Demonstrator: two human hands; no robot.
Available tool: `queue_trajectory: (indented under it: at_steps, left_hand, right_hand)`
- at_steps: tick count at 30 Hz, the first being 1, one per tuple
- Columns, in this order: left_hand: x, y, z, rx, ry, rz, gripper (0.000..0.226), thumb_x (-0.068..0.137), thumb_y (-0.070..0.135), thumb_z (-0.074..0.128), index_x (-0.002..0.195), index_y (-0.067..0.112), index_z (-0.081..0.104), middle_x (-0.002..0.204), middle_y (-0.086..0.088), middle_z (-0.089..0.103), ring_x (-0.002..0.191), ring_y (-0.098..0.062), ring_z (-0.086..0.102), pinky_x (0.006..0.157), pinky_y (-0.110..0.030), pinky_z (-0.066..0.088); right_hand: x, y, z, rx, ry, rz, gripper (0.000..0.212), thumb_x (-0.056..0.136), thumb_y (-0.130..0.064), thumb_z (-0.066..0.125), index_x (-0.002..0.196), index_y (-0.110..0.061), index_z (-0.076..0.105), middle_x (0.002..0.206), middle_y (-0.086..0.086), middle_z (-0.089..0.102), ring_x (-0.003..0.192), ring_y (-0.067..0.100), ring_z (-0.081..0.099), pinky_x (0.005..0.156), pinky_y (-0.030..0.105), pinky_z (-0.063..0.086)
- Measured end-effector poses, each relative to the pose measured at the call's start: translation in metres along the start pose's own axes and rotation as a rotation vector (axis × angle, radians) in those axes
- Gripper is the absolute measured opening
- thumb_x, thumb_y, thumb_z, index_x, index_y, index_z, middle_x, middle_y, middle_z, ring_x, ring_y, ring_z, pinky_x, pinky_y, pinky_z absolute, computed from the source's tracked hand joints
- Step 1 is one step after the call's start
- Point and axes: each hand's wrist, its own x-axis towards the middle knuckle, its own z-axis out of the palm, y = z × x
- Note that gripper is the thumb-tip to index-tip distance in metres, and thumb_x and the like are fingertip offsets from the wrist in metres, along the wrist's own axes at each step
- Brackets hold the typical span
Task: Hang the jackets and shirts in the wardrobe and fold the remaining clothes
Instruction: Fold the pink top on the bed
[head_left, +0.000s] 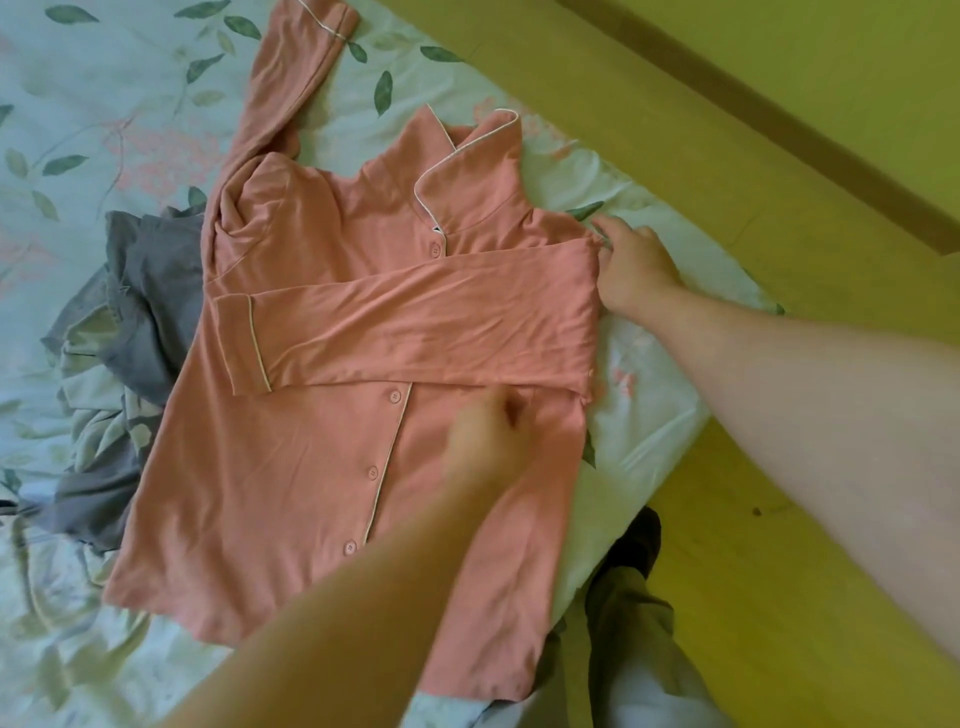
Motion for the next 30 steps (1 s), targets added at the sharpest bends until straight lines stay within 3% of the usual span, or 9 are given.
queue_trajectory:
  at_steps: [3, 7, 14, 17, 20, 22, 25, 28, 30]
  left_hand:
    - [-0.008, 0.034, 0.048, -0.543, -0.007, -0.276, 0.019, 0.093, 0.034, 0.069, 0.087, 0.016, 0.072, 0.068, 0.005, 0.072, 0.06, -0.001, 0.064, 0.064, -0.025, 0.049]
    - [0.001, 0.066, 0.079, -1.077, 0.024, -0.683, 0.025, 0.091, 0.033, 0.076, 0.096, 0.016, 0.059, 0.083, -0.002, 0.07, 0.066, -0.011, 0.069, 0.063, -0.026, 0.057]
    - [0.016, 0.073, 0.09, -0.956, 0.094, -0.801, 0.03, 0.092, 0.04, 0.069, 0.093, 0.01, 0.072, 0.051, 0.006, 0.064, 0.068, -0.02, 0.069, 0.073, -0.034, 0.058]
    - [0.023, 0.072, 0.093, -1.017, 0.023, -0.912, 0.023, 0.09, 0.025, 0.067, 0.102, 0.006, 0.072, 0.064, -0.001, 0.064, 0.075, -0.018, 0.072, 0.058, -0.024, 0.052]
    - [0.027, 0.079, 0.093, -1.149, -0.106, -0.974, 0.006, 0.093, 0.016, 0.064, 0.088, 0.014, 0.061, 0.061, 0.002, 0.062, 0.045, -0.008, 0.062, 0.041, -0.016, 0.047]
    - [0.031, 0.081, 0.092, -1.13, -0.143, -0.978, 0.013, 0.094, 0.011, 0.063, 0.082, 0.013, 0.058, 0.069, -0.001, 0.063, 0.05, -0.011, 0.061, 0.04, -0.016, 0.048]
    - [0.039, 0.074, 0.075, -1.028, -0.254, -0.939, 0.023, 0.089, 0.004, 0.063, 0.069, 0.01, 0.054, 0.049, -0.004, 0.054, 0.041, -0.015, 0.053, 0.039, -0.019, 0.044]
    - [0.055, 0.053, 0.029, -0.638, -0.474, -0.808, 0.037, 0.094, 0.039, 0.064, 0.072, 0.01, 0.063, 0.048, 0.0, 0.061, 0.032, -0.013, 0.052, 0.038, -0.017, 0.042]
    - [0.07, 0.024, -0.022, -0.272, -0.291, -0.663, 0.043, 0.094, 0.046, 0.063, 0.076, 0.008, 0.072, 0.056, -0.004, 0.069, 0.044, -0.018, 0.063, 0.044, -0.021, 0.049]
  right_hand:
    - [0.015, 0.004, -0.003, -0.069, -0.095, -0.06, 0.04, 0.098, -0.017, 0.043, 0.134, -0.025, 0.059, 0.131, 0.021, 0.051, 0.112, 0.041, 0.058, 0.096, 0.033, 0.044]
    - [0.025, 0.006, -0.008, -0.166, -0.17, -0.078, 0.029, 0.102, -0.026, 0.046, 0.127, -0.02, 0.058, 0.132, 0.02, 0.05, 0.108, 0.039, 0.059, 0.093, 0.035, 0.045]
    - [0.041, -0.003, -0.021, -0.142, -0.157, -0.028, 0.023, 0.098, -0.025, 0.057, 0.112, -0.01, 0.068, 0.119, 0.015, 0.068, 0.112, 0.033, 0.062, 0.093, 0.034, 0.049]
    - [0.048, -0.004, -0.029, -0.097, -0.07, 0.035, 0.017, 0.089, -0.017, 0.065, 0.098, -0.007, 0.076, 0.104, 0.012, 0.074, 0.102, 0.029, 0.068, 0.093, 0.036, 0.054]
    - [0.05, -0.002, -0.03, -0.143, -0.036, 0.055, 0.017, 0.088, -0.013, 0.063, 0.096, -0.006, 0.077, 0.103, 0.013, 0.074, 0.1, 0.03, 0.068, 0.091, 0.036, 0.056]
    - [0.049, 0.0, -0.026, -0.156, -0.02, 0.067, 0.019, 0.091, -0.012, 0.06, 0.101, -0.006, 0.074, 0.109, 0.015, 0.072, 0.102, 0.032, 0.067, 0.09, 0.036, 0.056]
    - [0.044, 0.001, -0.016, -0.185, -0.007, 0.052, 0.02, 0.093, -0.011, 0.057, 0.108, -0.007, 0.068, 0.115, 0.017, 0.067, 0.102, 0.035, 0.065, 0.081, 0.034, 0.052]
    - [0.04, 0.004, -0.004, -0.259, 0.002, 0.0, 0.024, 0.097, -0.013, 0.046, 0.118, -0.007, 0.059, 0.125, 0.019, 0.058, 0.11, 0.04, 0.059, 0.085, 0.04, 0.048]
    - [0.039, 0.004, 0.002, -0.288, 0.0, -0.014, 0.027, 0.1, -0.013, 0.042, 0.123, -0.005, 0.054, 0.129, 0.022, 0.054, 0.116, 0.042, 0.056, 0.091, 0.044, 0.047]
